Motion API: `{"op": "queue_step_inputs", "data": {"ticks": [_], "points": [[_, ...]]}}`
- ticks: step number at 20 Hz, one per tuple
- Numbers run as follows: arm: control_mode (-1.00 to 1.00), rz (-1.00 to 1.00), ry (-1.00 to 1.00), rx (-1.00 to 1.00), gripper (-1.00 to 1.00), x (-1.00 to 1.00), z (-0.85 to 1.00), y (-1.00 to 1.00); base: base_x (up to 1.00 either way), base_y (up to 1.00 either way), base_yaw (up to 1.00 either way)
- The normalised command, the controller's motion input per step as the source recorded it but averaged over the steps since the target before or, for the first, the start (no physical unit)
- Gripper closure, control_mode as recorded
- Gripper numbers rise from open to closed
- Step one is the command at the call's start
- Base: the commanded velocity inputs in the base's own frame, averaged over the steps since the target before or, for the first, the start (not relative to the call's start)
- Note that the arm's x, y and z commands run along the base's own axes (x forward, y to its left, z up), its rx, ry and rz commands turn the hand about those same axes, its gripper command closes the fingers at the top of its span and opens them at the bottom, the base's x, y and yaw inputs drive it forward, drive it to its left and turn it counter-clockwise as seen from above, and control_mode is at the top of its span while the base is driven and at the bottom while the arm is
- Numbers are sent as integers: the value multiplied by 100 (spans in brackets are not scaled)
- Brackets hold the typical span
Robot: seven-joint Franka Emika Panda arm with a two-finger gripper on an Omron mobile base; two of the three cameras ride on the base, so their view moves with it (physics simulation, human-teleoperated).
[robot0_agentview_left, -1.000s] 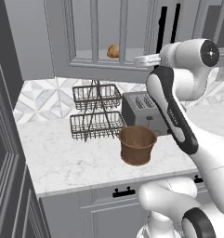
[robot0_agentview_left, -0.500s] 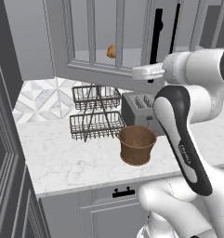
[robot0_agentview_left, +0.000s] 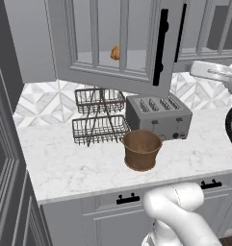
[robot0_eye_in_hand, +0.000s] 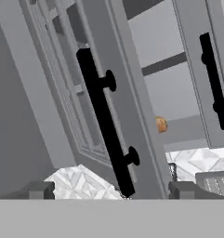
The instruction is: Open the cabinet, pick up the bread from the cabinet and place it in the basket. Then move the basket to the dining counter.
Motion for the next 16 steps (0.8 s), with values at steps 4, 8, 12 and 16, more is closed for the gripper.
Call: {"op": "queue_step_inputs", "data": {"ticks": [4, 8, 12, 16], "points": [[-100, 22, -1, 34, -100, 34, 4, -99, 0, 0, 0], [-100, 22, 9, 43, -100, 71, 0, -73, 0, 0, 0], [-100, 15, 33, 34, -100, 100, -28, -7, 0, 0, 0], [-100, 5, 46, 22, -100, 100, -38, 6, 0, 0, 0]]}}
